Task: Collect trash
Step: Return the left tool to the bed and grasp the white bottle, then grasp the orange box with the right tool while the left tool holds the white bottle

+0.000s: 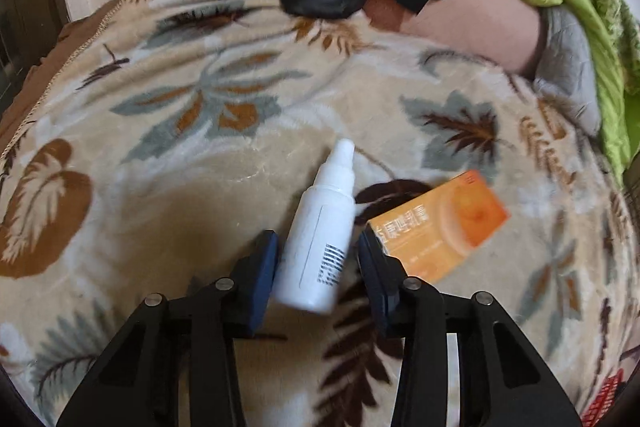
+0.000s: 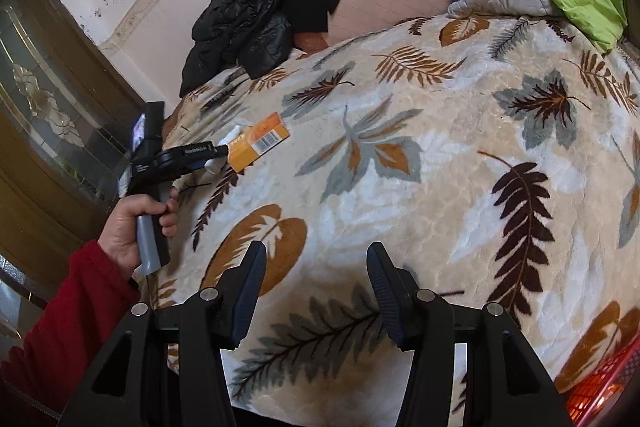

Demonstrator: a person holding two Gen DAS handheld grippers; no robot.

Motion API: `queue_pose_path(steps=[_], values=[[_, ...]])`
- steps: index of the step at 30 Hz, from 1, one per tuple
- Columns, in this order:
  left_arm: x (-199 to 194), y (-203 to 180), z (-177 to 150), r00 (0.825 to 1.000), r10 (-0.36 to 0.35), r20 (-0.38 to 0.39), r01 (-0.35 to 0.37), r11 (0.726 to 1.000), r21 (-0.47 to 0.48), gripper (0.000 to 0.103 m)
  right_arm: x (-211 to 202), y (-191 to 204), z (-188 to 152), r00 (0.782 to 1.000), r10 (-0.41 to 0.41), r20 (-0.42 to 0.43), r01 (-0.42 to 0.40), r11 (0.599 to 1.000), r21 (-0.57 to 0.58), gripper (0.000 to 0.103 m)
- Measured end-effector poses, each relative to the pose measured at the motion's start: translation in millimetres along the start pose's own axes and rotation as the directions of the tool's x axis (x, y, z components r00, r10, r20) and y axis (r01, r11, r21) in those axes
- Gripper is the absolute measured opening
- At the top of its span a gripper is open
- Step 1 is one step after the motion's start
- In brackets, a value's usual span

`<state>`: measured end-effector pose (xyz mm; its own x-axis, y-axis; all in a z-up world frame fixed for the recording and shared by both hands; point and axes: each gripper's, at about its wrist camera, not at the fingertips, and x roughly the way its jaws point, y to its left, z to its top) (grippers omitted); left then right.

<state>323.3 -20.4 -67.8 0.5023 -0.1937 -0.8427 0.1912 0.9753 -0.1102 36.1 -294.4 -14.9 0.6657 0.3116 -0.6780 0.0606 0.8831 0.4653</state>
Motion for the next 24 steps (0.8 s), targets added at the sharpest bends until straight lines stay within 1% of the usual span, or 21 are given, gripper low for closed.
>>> queue_pose_path(steps=[4, 6, 7, 10, 11, 12, 13, 14, 16, 18, 20, 21, 22, 24], values=[[-5, 1, -6, 0.999, 0.01, 0.054, -0.009, 1.0, -0.019, 0.031, 10, 5, 19, 1.0, 0.012, -0.003, -0.012, 0.999, -0.034, 0.056], [-19, 1, -15, 0.997, 0.003, 0.079, 0.001, 0.999, -0.044, 0.029, 18, 14, 38, 1.0, 0.026, 0.003, -0.025, 0.997, -0.076, 0.056], [-31, 2, -23, 0.996, -0.009, 0.093, 0.014, 0.998, -0.06, 0.029, 24, 20, 48, 0.999, 0.035, -0.001, -0.035, 0.994, -0.104, 0.056], [-63, 0, -41, 0.993, -0.021, 0.12, 0.033, 0.994, -0.102, 0.029, 45, 38, 79, 0.997, 0.069, 0.024, -0.064, 0.983, -0.172, 0.056], [-78, -1, -52, 0.991, -0.028, 0.13, 0.045, 0.991, -0.128, 0.029, 56, 45, 90, 0.995, 0.096, 0.012, -0.092, 0.976, -0.2, 0.056], [-88, -4, -59, 0.99, -0.033, 0.137, 0.052, 0.989, -0.142, 0.029, 74, 55, 103, 0.994, 0.107, -0.018, -0.108, 0.968, -0.227, 0.056], [-99, -7, -69, 0.988, -0.039, 0.149, 0.062, 0.986, -0.152, 0.029, 89, 63, 113, 0.994, 0.109, -0.029, -0.113, 0.962, -0.249, 0.056], [-109, -14, -78, 0.986, -0.04, 0.163, 0.064, 0.987, -0.145, 0.029, 104, 71, 122, 0.992, 0.12, -0.041, -0.127, 0.954, -0.271, 0.056], [-121, -23, -94, 0.981, -0.015, 0.194, 0.041, 0.991, -0.131, 0.029, 145, 86, 140, 0.984, 0.143, -0.11, -0.171, 0.936, -0.306, 0.056], [-123, -30, -102, 0.977, -0.004, 0.213, 0.028, 0.993, -0.111, 0.029, 178, 92, 154, 0.986, 0.129, -0.107, -0.156, 0.94, -0.304, 0.056], [-121, -33, -104, 0.973, 0.011, 0.23, 0.012, 0.995, -0.099, 0.029, 210, 96, 167, 0.975, 0.151, -0.163, -0.19, 0.946, -0.262, 0.056], [-121, -31, -104, 0.973, 0.01, 0.233, 0.014, 0.995, -0.103, 0.029, 224, 97, 173, 0.973, 0.16, -0.168, -0.198, 0.95, -0.242, 0.056], [-120, -29, -104, 0.972, 0.012, 0.234, 0.013, 0.994, -0.106, 0.029, 235, 100, 177, 0.974, 0.151, -0.171, -0.19, 0.952, -0.239, 0.056], [-117, -24, -104, 0.972, 0.027, 0.232, 0.0, 0.993, -0.115, 0.029, 257, 102, 184, 0.965, 0.153, -0.211, -0.198, 0.957, -0.212, 0.056]])
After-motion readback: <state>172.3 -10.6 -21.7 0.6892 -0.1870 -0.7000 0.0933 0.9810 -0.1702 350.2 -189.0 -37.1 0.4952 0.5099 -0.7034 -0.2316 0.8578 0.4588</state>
